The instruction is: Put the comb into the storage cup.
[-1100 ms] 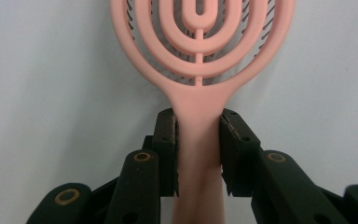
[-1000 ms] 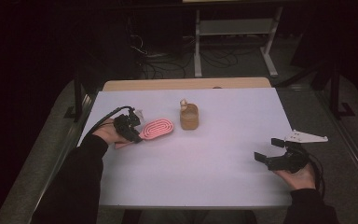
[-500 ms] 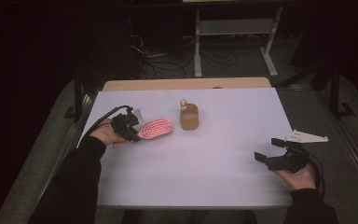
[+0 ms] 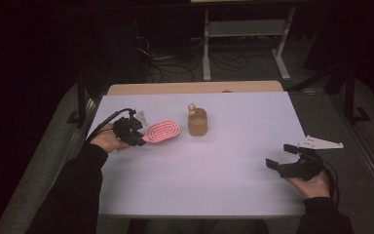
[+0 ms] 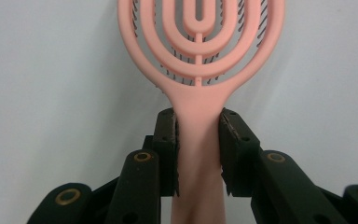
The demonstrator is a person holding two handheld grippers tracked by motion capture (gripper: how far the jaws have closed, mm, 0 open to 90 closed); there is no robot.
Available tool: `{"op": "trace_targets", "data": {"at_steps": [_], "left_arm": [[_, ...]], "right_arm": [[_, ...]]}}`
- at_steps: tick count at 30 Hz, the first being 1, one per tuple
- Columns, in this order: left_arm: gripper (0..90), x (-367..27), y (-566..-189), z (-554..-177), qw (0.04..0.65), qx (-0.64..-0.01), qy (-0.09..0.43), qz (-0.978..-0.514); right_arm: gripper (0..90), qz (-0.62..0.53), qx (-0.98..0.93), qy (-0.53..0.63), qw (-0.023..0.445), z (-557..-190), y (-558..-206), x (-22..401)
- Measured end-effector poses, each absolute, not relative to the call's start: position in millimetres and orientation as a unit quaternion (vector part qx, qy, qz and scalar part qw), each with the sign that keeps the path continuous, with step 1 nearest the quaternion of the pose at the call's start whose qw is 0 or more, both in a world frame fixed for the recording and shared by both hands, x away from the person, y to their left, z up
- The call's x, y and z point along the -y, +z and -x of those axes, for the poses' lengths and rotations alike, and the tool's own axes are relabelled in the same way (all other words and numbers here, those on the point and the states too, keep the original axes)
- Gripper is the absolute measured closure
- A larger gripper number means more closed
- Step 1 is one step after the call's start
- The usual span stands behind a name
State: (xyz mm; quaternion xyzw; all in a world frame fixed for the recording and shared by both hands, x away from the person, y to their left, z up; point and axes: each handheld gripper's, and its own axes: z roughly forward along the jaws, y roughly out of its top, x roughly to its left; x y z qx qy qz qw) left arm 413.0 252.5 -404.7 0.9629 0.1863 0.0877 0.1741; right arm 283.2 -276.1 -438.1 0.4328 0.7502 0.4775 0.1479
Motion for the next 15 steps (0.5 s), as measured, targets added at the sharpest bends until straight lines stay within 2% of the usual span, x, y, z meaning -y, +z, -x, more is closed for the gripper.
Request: {"op": "trace_targets", "data": {"at_steps": [15], "left_arm": [[69.5, -258.9, -376.7, -392.4, 0.205, -0.172, 0.115, -0.957]], "right_arm": [[0.0, -0.434, -0.752, 0.474, 0.149, -284.2, -438.5, 274.5]]}}
